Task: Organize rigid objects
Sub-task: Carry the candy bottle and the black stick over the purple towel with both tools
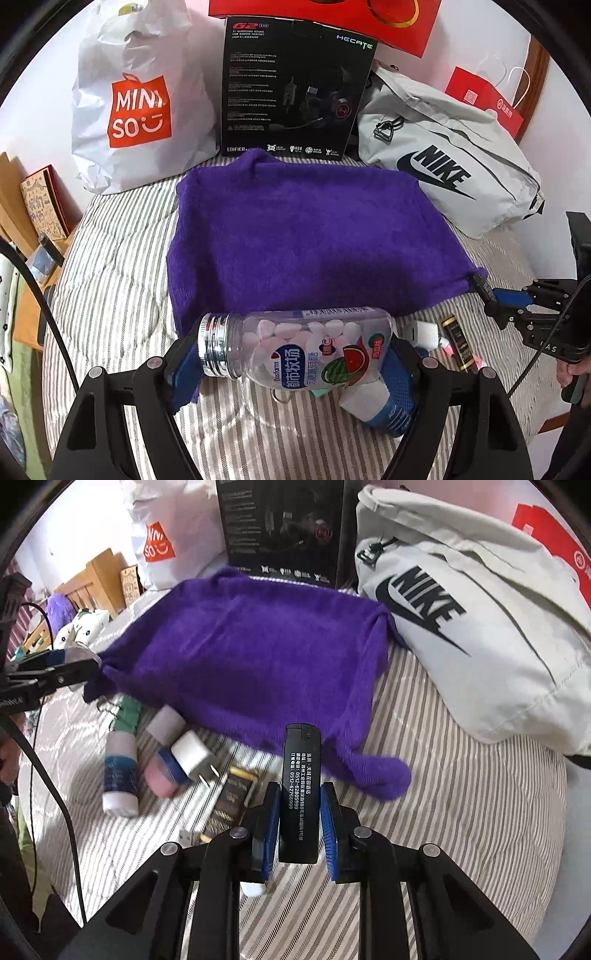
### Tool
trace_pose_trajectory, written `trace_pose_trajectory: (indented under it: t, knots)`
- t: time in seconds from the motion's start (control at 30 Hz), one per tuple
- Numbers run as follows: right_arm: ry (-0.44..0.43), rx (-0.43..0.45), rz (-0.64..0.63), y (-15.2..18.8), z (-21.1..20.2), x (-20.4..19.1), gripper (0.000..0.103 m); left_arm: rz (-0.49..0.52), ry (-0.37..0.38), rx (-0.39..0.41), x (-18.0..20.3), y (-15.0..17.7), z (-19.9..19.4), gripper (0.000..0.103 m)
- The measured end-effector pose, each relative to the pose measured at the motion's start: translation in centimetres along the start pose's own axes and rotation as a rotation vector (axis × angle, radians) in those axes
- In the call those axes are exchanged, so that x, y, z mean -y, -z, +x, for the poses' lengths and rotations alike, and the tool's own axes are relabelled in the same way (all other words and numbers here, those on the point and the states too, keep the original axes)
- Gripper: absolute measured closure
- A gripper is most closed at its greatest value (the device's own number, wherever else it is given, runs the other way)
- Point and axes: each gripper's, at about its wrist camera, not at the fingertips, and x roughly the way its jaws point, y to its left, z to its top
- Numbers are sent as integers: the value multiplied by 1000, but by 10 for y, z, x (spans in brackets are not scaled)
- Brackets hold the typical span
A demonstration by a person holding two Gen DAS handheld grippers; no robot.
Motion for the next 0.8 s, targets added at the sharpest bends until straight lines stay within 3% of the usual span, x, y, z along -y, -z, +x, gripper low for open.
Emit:
trace_pose_trajectory:
  t: [0.37,0.8]
  knots:
    - [-27,45,7,-40,2,6,81,2,-9,-2,-2,-21,9,22]
    - [-44,28,12,-78,34,14,81,-12,-21,-5,-10,-50,41,22]
